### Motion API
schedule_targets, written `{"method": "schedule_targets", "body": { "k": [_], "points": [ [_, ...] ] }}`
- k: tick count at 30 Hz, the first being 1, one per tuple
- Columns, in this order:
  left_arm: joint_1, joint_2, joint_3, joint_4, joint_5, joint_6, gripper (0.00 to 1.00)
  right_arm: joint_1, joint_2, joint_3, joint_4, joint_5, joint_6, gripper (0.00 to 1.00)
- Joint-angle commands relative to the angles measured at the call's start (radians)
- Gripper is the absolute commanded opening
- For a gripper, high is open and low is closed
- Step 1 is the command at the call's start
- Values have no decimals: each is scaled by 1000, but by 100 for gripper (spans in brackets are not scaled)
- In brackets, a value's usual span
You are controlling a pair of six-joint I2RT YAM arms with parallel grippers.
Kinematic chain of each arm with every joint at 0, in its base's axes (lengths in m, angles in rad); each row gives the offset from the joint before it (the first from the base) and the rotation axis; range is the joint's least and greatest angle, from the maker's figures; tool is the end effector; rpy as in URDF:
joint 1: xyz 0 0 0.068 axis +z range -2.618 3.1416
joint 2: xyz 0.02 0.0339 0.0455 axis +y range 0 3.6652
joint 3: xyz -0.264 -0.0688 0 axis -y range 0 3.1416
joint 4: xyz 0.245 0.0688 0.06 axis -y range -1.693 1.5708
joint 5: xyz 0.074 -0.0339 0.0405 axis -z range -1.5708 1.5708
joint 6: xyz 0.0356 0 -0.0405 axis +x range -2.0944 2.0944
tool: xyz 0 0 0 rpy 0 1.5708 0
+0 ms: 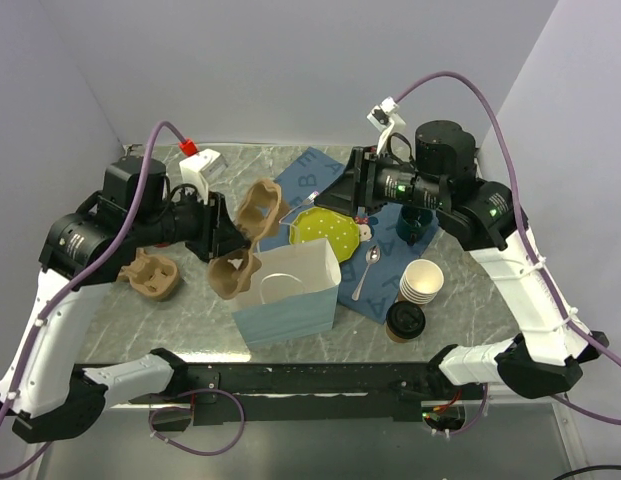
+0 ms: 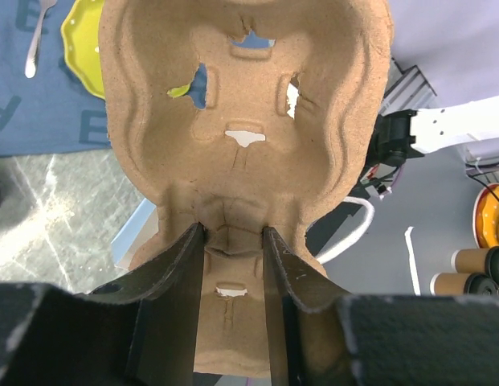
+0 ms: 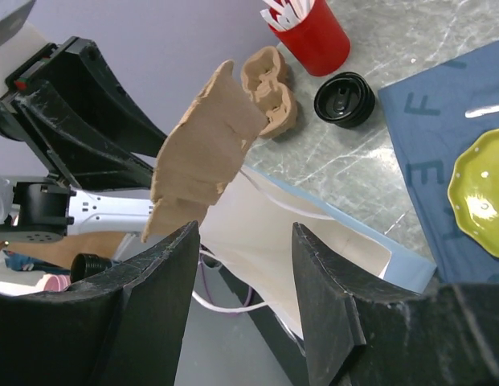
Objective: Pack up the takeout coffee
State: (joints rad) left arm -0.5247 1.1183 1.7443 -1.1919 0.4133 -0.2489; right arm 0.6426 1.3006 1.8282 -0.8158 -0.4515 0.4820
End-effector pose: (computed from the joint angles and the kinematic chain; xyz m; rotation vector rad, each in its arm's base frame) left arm 0.1295 -0.0915 0.4859 0.5540 2.1463 -0.8840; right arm 0.1770 0.1519 0.5130 -0.4967 1.9443 1.1715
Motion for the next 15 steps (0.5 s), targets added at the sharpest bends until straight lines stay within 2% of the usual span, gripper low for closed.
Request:
{"method": "schedule_targets", "body": {
  "k": [1, 7, 15],
  "points": [
    [-6, -43, -14, 49, 41, 7, 35, 0, 2, 33, -16, 19, 12, 57],
    [-15, -57, -46, 37, 50, 26, 33, 0, 0, -1, -5, -13, 20, 57],
    [-47, -37, -3, 38, 25, 100, 34, 0, -20, -26, 14, -15, 32, 58]
  ]
}}
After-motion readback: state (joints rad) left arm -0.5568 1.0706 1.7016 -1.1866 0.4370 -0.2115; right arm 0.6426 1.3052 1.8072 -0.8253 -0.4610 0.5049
